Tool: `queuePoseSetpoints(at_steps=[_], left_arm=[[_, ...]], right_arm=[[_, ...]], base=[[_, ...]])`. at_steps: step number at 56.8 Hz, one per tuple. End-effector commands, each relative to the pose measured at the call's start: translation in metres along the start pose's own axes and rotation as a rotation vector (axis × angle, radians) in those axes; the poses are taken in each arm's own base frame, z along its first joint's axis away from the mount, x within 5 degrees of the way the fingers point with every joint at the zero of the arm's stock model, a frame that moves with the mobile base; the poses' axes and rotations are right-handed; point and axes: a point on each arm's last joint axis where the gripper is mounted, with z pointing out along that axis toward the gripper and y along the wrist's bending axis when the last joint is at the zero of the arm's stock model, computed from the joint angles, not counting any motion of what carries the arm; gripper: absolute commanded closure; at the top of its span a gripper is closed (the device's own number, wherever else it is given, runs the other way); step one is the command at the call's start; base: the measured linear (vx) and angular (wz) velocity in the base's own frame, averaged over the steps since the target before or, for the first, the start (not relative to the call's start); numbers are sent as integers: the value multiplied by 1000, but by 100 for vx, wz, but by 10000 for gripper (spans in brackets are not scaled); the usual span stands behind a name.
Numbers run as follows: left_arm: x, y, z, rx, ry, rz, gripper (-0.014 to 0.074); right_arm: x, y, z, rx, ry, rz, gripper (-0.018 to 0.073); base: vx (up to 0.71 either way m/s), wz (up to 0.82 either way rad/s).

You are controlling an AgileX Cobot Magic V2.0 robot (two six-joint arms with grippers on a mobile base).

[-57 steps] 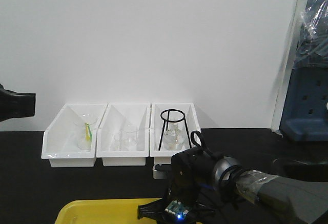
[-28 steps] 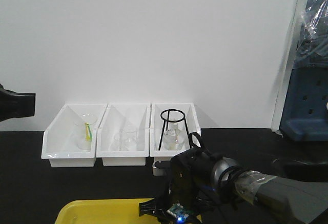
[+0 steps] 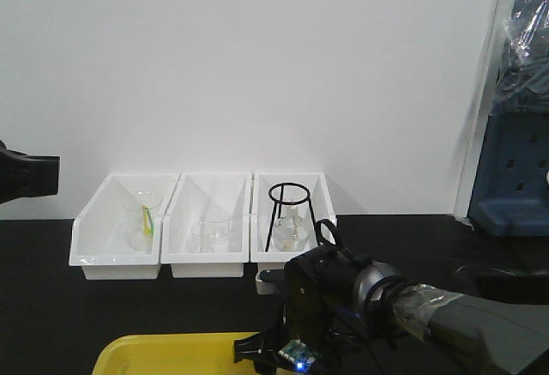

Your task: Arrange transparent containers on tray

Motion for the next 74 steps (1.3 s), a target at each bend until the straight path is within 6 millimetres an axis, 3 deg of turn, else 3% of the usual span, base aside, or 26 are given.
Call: queuePoseSetpoints(at_steps=[1,9,18,23,29,37,46,55,64,74], left_arm=[[-15,-3,-13,32,-115,-1,492],[-14,-3,-13,32,-114,-1,492],[-14,-3,-13,32,-114,0,492],[-14,-3,-13,32,-114,0,492],[-14,-3,-13,31,-114,0,492],[-15,-2,-16,31,-122,33,514],[-2,0,-21,37,-148,88,578],[36,8,-35,64,-220,106,603],[80,19,-51,90,-275,80,600],[120,29,-72,100,-310,69,596]], right_arm=[[-15,3,-41,-28,-97,-13,65],[-22,5,-73,-44,-145,-40,66],[-26,6,-125,-82,-266,-96,77],[-22,4,-167,-101,-353,-142,127],[-13,-2,-212,-106,-435,-184,250],[9,-16,-281,-96,-574,-241,571],[42,-36,-352,-71,-744,-288,572],[78,-55,-404,-62,-917,-323,569],[130,-77,-409,-84,-1099,-348,568],[189,-101,-363,-119,-1221,-343,568]], base=[[0,0],[0,0],[0,0],[0,0],[0,0],[0,0],[0,0],[0,0],[0,0],[0,0]])
